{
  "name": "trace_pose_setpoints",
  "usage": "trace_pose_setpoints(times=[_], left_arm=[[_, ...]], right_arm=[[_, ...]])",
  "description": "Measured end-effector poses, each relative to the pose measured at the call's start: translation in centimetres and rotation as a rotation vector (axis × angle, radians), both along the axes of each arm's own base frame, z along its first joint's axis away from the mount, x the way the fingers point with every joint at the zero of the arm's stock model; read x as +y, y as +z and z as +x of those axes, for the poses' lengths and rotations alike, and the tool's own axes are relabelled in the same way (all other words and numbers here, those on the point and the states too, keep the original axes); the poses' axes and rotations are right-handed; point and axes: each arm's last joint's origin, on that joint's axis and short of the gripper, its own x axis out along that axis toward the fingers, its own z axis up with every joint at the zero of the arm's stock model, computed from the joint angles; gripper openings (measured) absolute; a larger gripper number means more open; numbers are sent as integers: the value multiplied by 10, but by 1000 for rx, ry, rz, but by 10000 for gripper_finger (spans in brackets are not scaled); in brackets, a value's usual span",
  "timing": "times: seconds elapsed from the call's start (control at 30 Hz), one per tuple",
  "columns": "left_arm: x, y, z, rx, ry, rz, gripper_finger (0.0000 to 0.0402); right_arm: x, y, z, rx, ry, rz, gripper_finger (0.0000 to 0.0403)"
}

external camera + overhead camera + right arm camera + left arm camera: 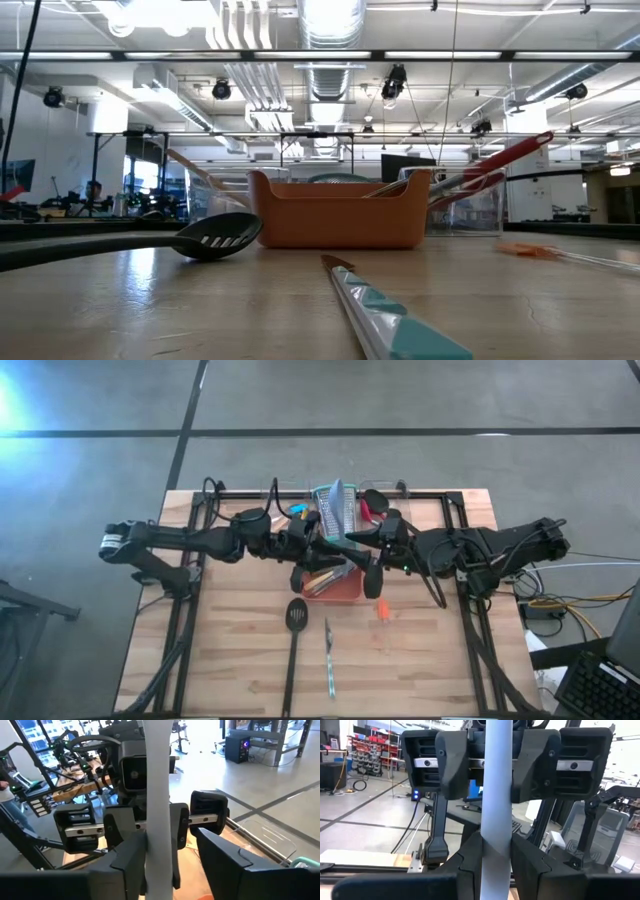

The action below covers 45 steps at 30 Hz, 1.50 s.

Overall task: Pick & Place Kitchen Items
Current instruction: Put the gray serving spoon into the right transparent bin

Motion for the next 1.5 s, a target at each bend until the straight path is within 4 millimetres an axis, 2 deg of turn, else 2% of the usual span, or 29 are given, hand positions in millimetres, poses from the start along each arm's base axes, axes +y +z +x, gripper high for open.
trace_pose_setpoints(times=[0.17,0.3,0.6,0.7,0.8,0.87,0.97,1.13,1.27,1.5], left_arm=[[4,-1,2,0,0,2,75],[5,-3,3,10,-11,3,75],[6,-3,3,18,-9,-18,78],[7,-6,2,65,-5,-31,133],[12,-9,-1,126,10,-49,208],[16,-9,-6,157,24,-47,249],[22,-4,-16,180,54,-47,287],[30,10,-33,143,113,-45,304],[31,23,-47,77,140,-30,302],[29,40,-64,-5,143,-43,302]], right_arm=[[-1,-5,8,10,24,11,120],[-2,-8,14,18,41,16,57],[-5,-5,10,12,41,16,53],[-7,-1,3,11,40,10,53],[-15,10,-17,19,27,12,53],[-23,17,-33,49,3,24,53],[-36,16,-48,140,-50,56,53],[-70,15,-76,335,-189,137,53],[-105,3,-82,506,-242,253,53],[-172,-22,-79,681,-185,411,53]])
